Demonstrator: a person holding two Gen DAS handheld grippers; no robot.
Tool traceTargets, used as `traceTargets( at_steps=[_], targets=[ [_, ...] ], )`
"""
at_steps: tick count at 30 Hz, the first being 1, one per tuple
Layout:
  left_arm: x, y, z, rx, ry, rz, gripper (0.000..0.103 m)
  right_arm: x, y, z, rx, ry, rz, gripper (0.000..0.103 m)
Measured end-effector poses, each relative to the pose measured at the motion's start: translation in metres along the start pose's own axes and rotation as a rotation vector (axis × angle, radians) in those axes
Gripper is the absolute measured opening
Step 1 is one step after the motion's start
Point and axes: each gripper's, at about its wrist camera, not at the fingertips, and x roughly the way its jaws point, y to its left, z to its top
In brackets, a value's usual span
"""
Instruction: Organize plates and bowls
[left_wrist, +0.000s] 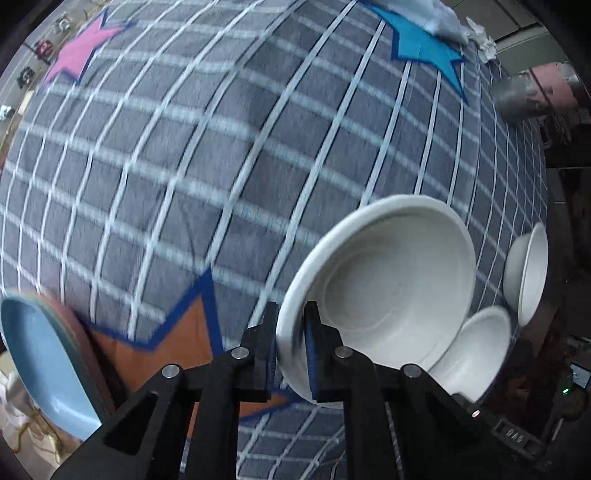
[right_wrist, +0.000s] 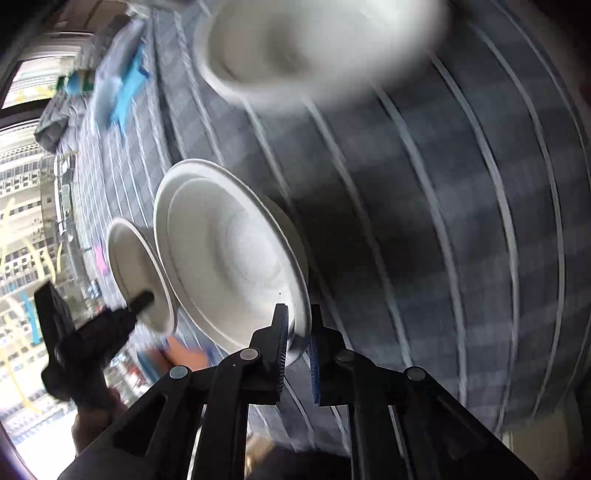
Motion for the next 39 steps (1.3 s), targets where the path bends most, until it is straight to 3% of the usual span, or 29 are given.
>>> traceTargets(
  at_steps=[4,6,7,8,13,18,22,25,26,27,29,30,34,39],
  targets=[
    [0.003,0.005,-0.023,-0.025,0.016,-0.029,0.016,0.013,-0.029,-0.035,-0.031,0.115,-0.072,0.014],
    [0.002,0.004,-0.027,-0.028,0.010,-0.026,0.016,0.014,-0.037,-0.043,-0.041,0.141,-0.107,0.043],
    [0.001,0.003,-0.027,-0.023,0.006,-0.021,0.016,0.009,-0.040,-0.046,-0.043,0.138,-0.119,0.077],
    [0.000,0.000,-0.026,-0.016,-0.002,-0.011,0.016,0.002,-0.039,-0.047,-0.049,0.112,-0.113,0.086],
    [-0.018,-0.005,-0.022,-0.033,-0.027,-0.024,0.017,-0.060,-0.021,-0.025,-0.076,-0.133,-0.043,0.086],
    [-0.023,0.006,-0.048,-0.038,-0.036,-0.034,0.025,-0.091,-0.008,0.049,0.027,-0.329,-0.047,0.086],
    [-0.030,-0.002,-0.075,-0.018,-0.042,-0.059,0.033,-0.084,-0.009,0.097,0.093,-0.331,-0.063,0.086],
    [-0.037,-0.006,-0.091,0.015,-0.057,-0.048,0.047,-0.069,-0.002,0.118,0.100,-0.336,-0.103,0.086],
    [-0.038,-0.006,-0.098,0.031,-0.059,-0.040,0.048,-0.065,-0.001,0.123,0.103,-0.331,-0.120,0.074],
    [-0.037,-0.005,-0.102,0.038,-0.058,-0.035,0.048,-0.062,-0.007,0.120,0.101,-0.324,-0.117,0.048],
    [-0.035,0.002,-0.112,0.031,-0.051,-0.027,0.048,-0.059,-0.014,0.116,0.093,-0.290,-0.112,0.023],
    [-0.036,0.010,-0.116,0.014,-0.052,-0.029,0.048,-0.055,-0.015,0.115,0.087,-0.281,-0.113,0.020],
    [-0.042,0.053,-0.141,-0.131,-0.101,-0.035,0.048,-0.045,-0.011,0.100,0.002,-0.249,-0.106,0.017],
    [-0.041,0.140,-0.186,-0.489,-0.127,-0.072,0.049,-0.025,-0.014,0.068,-0.078,-0.128,-0.070,0.017]
  ],
)
